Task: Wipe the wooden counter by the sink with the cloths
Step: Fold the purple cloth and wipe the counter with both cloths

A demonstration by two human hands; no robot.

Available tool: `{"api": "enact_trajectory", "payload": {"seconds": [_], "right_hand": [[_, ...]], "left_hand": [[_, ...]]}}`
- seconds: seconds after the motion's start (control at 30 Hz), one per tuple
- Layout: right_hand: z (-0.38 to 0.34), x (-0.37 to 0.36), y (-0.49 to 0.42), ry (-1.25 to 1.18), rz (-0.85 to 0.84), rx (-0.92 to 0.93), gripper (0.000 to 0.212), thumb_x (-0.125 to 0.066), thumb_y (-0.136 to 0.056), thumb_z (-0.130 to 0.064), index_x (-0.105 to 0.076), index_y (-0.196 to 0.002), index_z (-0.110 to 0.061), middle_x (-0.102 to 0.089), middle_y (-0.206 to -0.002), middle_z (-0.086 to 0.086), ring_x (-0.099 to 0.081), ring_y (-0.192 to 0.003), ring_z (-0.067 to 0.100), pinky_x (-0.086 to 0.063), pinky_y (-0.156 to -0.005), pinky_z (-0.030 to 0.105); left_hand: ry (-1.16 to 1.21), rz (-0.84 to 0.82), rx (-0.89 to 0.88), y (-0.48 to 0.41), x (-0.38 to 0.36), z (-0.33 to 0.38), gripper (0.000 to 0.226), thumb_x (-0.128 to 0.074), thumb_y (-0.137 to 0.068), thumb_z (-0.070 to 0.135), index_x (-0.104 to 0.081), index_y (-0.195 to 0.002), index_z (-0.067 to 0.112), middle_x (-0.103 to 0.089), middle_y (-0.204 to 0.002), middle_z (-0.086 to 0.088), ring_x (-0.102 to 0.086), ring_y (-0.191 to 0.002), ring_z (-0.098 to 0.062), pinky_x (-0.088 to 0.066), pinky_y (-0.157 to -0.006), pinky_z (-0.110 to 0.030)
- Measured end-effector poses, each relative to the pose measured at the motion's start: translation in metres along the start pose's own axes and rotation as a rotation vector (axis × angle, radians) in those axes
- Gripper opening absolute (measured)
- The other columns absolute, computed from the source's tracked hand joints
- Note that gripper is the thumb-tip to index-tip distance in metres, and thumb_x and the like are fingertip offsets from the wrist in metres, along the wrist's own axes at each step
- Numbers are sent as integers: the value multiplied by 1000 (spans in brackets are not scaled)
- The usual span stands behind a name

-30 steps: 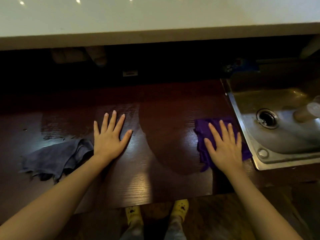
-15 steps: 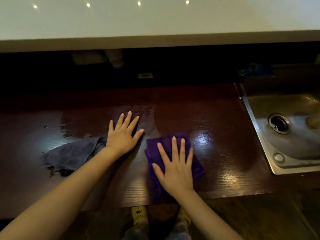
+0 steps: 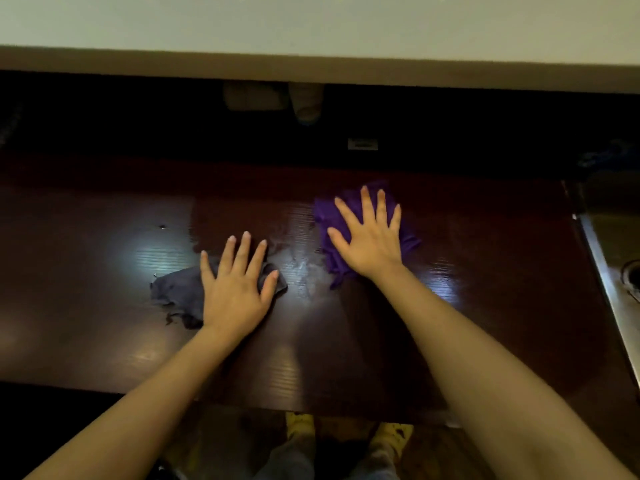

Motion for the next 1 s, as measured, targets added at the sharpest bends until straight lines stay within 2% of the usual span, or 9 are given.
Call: {"api": "enact_trajectory", "payload": {"seconds": [0.2,0.4,0.53,0.63,0.77,1.0], "right_hand": [[-24,-2,-37,27,-22,-119,63,-26,-91,-61,-12,-147,-36,2,-159,14,10,-143,40,8,-111,62],[-57,-10,46,-32,38,69,64,-38,-87,-57,-24,-145,-35,-12,-158,13,0,-145,38,2,-113,59],[-69,-17,108,-2,25,123,63,-35,-87,-57,-26,-145,-33,-18,-157,11,-6,-145,37,-5,-114,61],[-63,-21,145,18,25,152,62,-33,-88,-57,-26,-145,-34,-19,-157,6,-6,-146,32,-9,-115,59],[-37,-16,169,39,12,160,60,-34,-88,-57,-26,-144,-38,-21,-157,1,-6,-146,27,-6,-116,54],[27,1,199,51,38,23,60,-38,-87,-57,-30,-143,-38,-23,-156,0,-11,-145,26,-16,-115,55]], "left_hand": [[-4,16,-11,1,-3,-1,60,-26,-88,50,-37,-139,21,-36,-149,-9,-29,-139,-27,-12,-109,-61],[22,48,-36,1,-3,-2,57,-24,-90,43,-36,-140,17,-37,-148,-12,-30,-139,-28,-13,-109,-61],[44,54,-59,2,-1,-3,56,-19,-91,40,-35,-141,18,-35,-149,-11,-29,-139,-27,-12,-110,-60],[41,50,-64,3,0,-4,55,-19,-92,39,-33,-141,19,-34,-150,-11,-28,-140,-28,-12,-110,-60],[31,46,-72,3,-1,-4,55,-23,-92,40,-33,-141,20,-33,-150,-11,-27,-140,-29,-12,-110,-61],[11,55,-65,3,-3,-5,55,-25,-92,43,-34,-141,20,-35,-150,-11,-28,-139,-30,-13,-109,-61]]}}
Point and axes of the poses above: each hand's wrist, its own y-axis away from the middle knuckle, its own x-axis out of the back of the hand, z = x × y, the point moved 3 cm from there along -y, towards the middle knuckle
